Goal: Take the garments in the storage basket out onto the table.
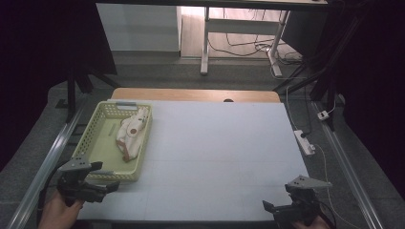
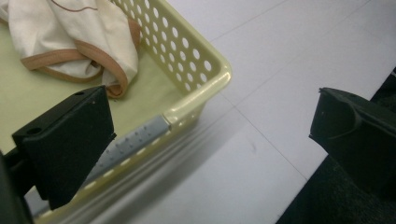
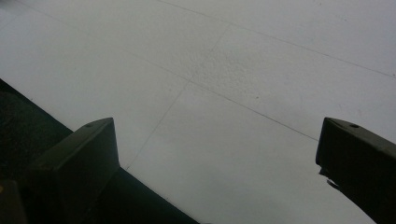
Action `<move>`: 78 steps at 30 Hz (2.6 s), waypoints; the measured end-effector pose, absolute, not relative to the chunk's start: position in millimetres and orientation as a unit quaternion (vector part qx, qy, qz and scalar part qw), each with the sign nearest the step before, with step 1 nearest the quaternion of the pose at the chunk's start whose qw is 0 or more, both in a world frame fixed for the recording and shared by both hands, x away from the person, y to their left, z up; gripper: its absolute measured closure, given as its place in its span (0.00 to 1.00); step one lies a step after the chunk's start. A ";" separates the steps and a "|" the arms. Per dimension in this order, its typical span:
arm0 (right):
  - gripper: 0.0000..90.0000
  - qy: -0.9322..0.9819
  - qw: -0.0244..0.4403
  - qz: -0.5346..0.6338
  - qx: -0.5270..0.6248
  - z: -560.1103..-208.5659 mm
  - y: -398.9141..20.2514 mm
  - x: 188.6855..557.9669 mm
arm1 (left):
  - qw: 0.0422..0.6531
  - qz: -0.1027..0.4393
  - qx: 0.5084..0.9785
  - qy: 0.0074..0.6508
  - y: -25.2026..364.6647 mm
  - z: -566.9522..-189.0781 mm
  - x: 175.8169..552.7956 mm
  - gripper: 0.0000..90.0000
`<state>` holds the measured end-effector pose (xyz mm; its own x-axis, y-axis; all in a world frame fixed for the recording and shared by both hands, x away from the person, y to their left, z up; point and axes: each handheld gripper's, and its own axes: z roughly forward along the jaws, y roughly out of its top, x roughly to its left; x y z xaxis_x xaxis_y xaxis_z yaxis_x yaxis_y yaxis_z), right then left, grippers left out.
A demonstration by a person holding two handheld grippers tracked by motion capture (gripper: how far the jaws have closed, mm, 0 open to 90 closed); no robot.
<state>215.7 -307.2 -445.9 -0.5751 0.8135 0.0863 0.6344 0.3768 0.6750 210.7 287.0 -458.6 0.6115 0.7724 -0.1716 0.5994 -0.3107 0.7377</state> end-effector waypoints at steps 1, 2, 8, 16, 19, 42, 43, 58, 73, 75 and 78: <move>0.00 0.819 0.131 0.341 0.442 -445.9 -307.2 215.7 | 0.402 0.106 0.802 0.428 286.8 -458.9 212.9 0.00; 0.00 0.820 0.131 0.341 0.441 -445.9 -307.2 215.8 | 0.402 0.105 0.803 0.427 286.8 -459.1 214.7 0.00; 0.00 0.820 0.131 0.341 0.441 -446.0 -307.1 215.9 | 0.403 0.102 0.804 0.427 285.9 -460.5 223.1 0.00; 0.00 0.821 0.131 0.339 0.441 -446.1 -307.0 216.2 | 0.405 0.102 0.802 0.427 285.1 -460.0 236.2 0.00; 0.00 0.821 0.130 0.339 0.441 -446.3 -307.0 216.3 | 0.408 0.104 0.800 0.427 285.0 -460.4 242.3 0.00; 0.00 0.821 0.128 0.337 0.443 -446.5 -306.5 216.6 | 0.402 0.109 0.797 0.437 281.8 -456.4 291.3 0.00; 0.00 0.821 0.129 0.337 0.442 -446.6 -306.7 216.8 | 0.400 0.109 0.797 0.438 281.2 -456.2 293.7 0.00; 0.00 0.822 0.128 0.336 0.442 -446.7 -306.9 217.1 | 0.387 0.115 0.799 0.446 276.0 -453.7 323.8 0.00; 0.00 0.821 0.125 0.336 0.445 -446.7 -307.0 217.2 | 0.385 0.112 0.793 0.459 279.5 -457.5 349.8 0.01; 0.00 0.821 0.125 0.336 0.445 -446.8 -306.9 217.2 | 0.384 0.112 0.793 0.460 279.7 -457.7 353.8 0.02; 0.00 0.821 0.125 0.336 0.445 -446.8 -307.0 217.3 | 0.381 0.113 0.794 0.460 279.4 -458.3 359.3 0.02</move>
<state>217.3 -307.0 -446.8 -0.5731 0.8141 0.0941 0.6466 0.3786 0.6622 359.3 279.4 -458.3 0.5505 0.8172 -0.1707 0.6444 -0.2860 0.7092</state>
